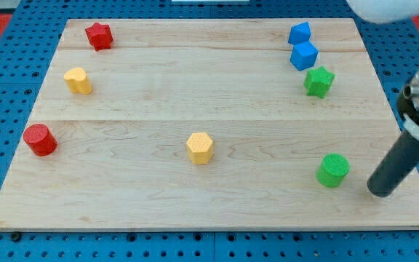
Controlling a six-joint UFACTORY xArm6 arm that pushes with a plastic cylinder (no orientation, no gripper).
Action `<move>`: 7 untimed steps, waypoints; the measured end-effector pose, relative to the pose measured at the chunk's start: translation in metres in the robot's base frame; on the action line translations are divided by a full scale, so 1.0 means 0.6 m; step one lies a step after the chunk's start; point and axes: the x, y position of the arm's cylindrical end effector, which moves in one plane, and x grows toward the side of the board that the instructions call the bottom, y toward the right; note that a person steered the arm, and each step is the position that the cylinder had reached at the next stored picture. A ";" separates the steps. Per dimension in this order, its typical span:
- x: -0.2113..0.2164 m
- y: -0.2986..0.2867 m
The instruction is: Place the green circle below the green star
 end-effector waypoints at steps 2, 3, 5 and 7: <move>0.044 -0.051; 0.025 -0.116; -0.067 -0.116; -0.029 -0.090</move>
